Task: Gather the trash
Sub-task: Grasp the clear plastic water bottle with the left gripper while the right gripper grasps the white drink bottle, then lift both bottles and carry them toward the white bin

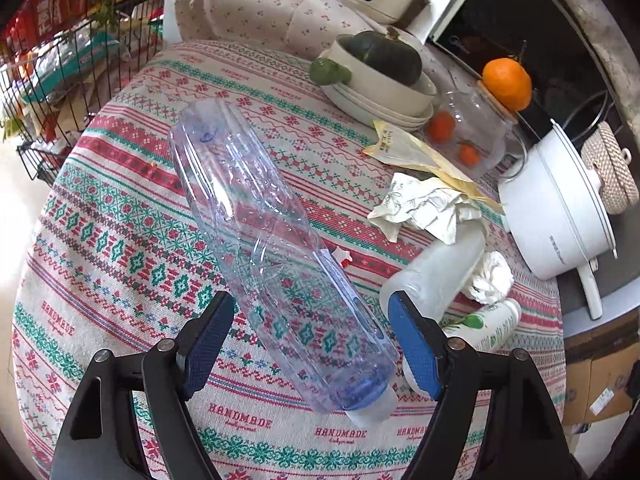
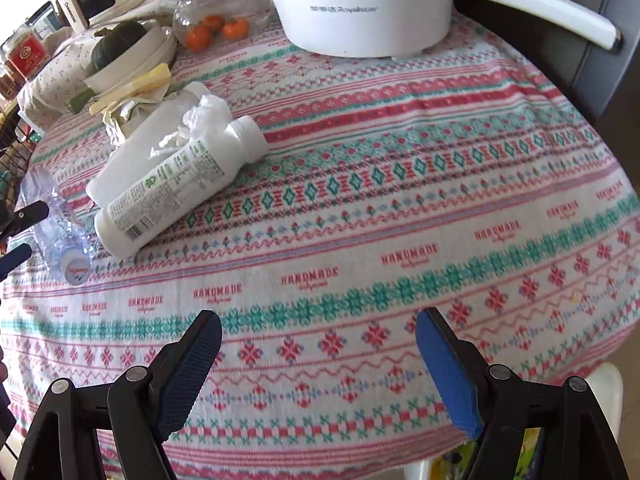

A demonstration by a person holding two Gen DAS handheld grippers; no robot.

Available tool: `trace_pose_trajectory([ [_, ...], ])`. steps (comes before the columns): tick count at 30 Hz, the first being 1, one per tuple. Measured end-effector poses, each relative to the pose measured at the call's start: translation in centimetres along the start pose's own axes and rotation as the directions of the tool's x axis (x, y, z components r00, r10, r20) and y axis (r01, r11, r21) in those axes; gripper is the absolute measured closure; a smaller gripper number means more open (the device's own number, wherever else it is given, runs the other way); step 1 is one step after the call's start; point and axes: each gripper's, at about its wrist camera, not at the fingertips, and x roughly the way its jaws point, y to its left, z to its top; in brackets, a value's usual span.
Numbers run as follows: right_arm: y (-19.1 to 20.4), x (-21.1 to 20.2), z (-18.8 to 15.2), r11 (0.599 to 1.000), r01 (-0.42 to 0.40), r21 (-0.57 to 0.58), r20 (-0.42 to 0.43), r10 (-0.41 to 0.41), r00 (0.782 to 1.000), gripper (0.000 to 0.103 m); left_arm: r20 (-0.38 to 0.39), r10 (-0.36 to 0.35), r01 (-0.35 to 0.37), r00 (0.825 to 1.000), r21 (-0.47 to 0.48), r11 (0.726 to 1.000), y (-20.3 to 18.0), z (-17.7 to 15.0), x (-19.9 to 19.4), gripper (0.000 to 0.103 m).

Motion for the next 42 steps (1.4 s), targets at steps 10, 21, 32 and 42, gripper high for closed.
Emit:
trace_pose_trajectory([
  [10, 2.0, 2.3, 1.5, 0.995, -0.076, 0.068, 0.010, 0.076, 0.997, 0.020, -0.065, 0.005, 0.003, 0.998, 0.117, 0.993, -0.2, -0.8, -0.7, 0.040],
  [21, 4.7, 6.1, 3.4, 0.925, -0.246, 0.290, 0.078, 0.234, 0.969, 0.019, -0.259, 0.015, 0.068, 0.966, 0.307, 0.949, 1.9, -3.0, -2.7, 0.039],
  [32, 8.2, 11.3, 4.8, 0.891, -0.306, 0.334, 0.092, 0.292, 0.952, 0.019, -0.230, -0.066, 0.106, 0.971, 0.168, 0.980, 3.2, -3.1, -0.2, 0.038],
  [42, 9.0, 11.8, 6.3, 0.927, -0.248, 0.283, 0.077, 0.236, 0.969, 0.027, -0.189, 0.000, 0.043, 0.982, 0.221, 0.974, 1.8, -3.4, 0.0, 0.041],
])
